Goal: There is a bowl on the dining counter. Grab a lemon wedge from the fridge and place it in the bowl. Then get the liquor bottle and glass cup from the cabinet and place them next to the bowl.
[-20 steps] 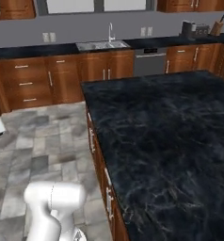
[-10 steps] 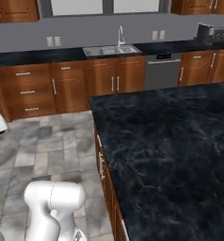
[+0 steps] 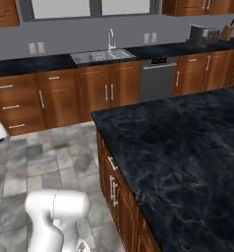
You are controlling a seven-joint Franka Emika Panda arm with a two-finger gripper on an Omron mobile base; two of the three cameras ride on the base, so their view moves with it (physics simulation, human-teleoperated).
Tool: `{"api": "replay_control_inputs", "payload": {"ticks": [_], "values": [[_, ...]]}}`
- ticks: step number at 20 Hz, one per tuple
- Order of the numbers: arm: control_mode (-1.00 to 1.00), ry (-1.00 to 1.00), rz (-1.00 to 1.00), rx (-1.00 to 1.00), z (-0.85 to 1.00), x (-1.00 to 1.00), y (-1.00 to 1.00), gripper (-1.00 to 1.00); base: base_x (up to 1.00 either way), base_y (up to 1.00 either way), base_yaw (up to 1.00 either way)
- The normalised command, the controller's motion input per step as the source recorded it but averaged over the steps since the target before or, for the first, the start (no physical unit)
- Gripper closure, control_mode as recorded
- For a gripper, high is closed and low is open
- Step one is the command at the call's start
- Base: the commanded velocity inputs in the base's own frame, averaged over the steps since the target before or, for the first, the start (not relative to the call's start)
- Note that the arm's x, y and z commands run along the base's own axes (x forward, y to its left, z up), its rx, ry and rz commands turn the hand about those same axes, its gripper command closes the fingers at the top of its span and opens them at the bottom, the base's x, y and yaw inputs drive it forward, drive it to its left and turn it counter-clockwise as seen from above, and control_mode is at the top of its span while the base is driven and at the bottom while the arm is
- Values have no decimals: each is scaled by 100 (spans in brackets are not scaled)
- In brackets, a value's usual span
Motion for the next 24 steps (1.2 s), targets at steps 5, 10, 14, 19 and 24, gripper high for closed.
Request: {"api": "replay_control_inputs", "payload": {"ticks": [5, 10, 14, 19, 24], "values": [[100, 0, 0, 0, 0, 0, 0, -100, 37, 99, -34], [100, 0, 0, 0, 0, 0, 0, -100, 52, 100, -27], [100, 0, 0, 0, 0, 0, 0, -100, 70, 100, -34], [100, 0, 0, 0, 0, 0, 0, -100, 78, 98, -45], [100, 0, 0, 0, 0, 0, 0, -100, 77, 91, -51]]}}
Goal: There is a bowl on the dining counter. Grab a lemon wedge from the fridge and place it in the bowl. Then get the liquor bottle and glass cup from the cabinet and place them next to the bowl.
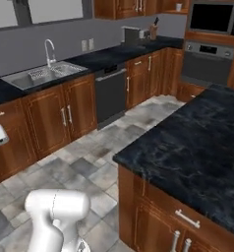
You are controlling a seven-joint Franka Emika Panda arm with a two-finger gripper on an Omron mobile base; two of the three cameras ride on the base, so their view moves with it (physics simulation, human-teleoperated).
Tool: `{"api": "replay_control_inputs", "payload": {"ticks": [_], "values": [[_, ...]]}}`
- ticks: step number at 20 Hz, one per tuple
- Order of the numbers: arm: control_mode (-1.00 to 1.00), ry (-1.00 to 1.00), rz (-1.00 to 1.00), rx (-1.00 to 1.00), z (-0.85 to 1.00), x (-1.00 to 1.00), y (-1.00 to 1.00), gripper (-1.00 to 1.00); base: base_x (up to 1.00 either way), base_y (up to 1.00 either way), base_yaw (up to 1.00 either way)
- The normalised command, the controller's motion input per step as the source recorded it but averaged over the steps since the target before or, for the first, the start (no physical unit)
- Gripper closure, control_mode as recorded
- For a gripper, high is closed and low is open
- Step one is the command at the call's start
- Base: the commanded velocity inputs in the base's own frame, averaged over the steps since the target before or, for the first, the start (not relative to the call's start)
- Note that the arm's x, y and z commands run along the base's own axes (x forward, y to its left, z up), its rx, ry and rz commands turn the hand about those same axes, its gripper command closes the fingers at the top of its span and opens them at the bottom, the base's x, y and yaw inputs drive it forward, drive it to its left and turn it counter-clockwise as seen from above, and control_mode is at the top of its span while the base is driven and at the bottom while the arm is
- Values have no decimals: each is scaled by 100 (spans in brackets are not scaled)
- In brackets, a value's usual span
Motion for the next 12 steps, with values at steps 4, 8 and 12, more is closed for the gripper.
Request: {"api": "replay_control_inputs", "payload": {"ticks": [4, 8, 12], "values": [[100, 0, 0, 0, 0, 0, 0, -100, 74, 91, -51], [100, 0, 0, 0, 0, 0, 0, -100, 71, 93, -51], [100, 0, 0, 0, 0, 0, 0, -100, 76, 96, -48]]}}
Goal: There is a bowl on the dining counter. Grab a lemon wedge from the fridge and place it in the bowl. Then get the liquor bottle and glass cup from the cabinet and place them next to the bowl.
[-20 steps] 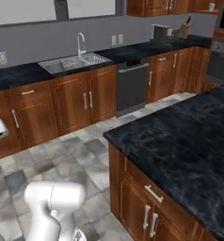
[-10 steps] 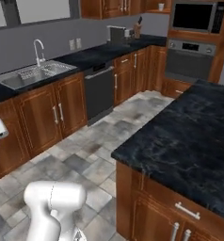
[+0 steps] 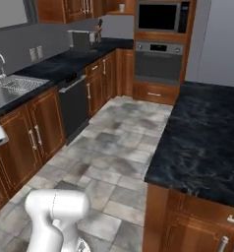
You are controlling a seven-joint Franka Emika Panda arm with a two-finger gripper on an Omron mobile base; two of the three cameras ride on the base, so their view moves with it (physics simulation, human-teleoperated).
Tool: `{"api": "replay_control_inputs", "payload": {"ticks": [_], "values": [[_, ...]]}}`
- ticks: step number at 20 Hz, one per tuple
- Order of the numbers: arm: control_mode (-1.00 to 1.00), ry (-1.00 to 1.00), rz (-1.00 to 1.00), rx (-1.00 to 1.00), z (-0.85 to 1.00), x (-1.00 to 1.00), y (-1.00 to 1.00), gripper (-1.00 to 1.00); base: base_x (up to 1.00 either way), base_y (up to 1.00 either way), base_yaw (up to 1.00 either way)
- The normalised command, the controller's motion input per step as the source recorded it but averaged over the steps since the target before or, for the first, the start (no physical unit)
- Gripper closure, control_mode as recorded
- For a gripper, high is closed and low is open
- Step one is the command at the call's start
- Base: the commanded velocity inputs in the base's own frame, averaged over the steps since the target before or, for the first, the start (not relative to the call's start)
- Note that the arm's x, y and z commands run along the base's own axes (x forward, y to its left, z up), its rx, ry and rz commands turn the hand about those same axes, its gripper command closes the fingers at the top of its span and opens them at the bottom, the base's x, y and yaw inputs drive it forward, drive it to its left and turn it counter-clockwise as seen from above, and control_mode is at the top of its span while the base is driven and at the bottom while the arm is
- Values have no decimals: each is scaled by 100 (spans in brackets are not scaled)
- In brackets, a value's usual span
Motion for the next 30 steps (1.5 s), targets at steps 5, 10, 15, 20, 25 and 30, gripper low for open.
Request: {"api": "replay_control_inputs", "payload": {"ticks": [5, 10, 15, 20, 25, 30], "values": [[100, 0, 0, 0, 0, 0, 0, -100, 99, 91, -38], [100, 0, 0, 0, 0, 0, 0, -100, 100, 90, -32], [100, 0, 0, 0, 0, 0, 0, -100, 100, 59, -16], [100, 0, 0, 0, 0, 0, 0, -100, 100, 15, -2], [100, 0, 0, 0, 0, 0, 0, -100, 100, 0, 0], [100, 0, 0, 0, 0, 0, 0, -100, 100, 0, -1]]}}
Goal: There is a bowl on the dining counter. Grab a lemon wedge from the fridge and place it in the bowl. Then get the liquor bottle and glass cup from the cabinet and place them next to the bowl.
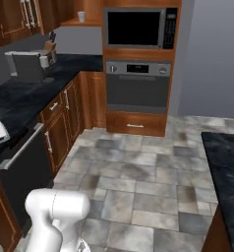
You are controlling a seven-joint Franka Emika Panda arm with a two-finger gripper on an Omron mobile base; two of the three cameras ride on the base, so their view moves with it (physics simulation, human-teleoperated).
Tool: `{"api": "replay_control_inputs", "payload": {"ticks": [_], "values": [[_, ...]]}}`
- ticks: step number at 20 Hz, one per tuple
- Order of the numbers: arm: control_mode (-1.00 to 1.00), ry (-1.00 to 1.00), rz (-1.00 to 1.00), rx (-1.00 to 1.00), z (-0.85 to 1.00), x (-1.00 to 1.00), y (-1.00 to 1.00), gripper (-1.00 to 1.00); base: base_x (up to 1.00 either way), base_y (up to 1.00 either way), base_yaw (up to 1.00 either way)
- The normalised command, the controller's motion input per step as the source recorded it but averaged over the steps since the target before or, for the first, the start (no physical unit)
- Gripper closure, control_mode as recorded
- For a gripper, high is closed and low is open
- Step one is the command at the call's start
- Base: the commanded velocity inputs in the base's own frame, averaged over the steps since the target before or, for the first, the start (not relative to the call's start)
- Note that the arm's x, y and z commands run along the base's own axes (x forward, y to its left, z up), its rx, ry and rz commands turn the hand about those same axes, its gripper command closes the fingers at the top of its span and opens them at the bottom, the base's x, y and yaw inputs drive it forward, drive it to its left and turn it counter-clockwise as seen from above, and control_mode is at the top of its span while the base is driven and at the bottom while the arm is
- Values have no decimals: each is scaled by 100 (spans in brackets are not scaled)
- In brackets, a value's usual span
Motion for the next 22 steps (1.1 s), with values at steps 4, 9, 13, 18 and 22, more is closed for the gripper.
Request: {"api": "replay_control_inputs", "payload": {"ticks": [4, 9, 13, 18, 22], "values": [[100, 0, 0, 0, 0, 0, 0, -100, 100, 1, -4], [100, 0, 0, 0, 0, 0, 0, -100, 100, 16, -7], [100, 0, 0, 0, 0, 0, 0, -100, 100, 43, -14], [100, 0, 0, 0, 0, 0, 0, -100, 100, 53, -17], [100, 0, 0, 0, 0, 0, 0, -100, 100, 54, -16]]}}
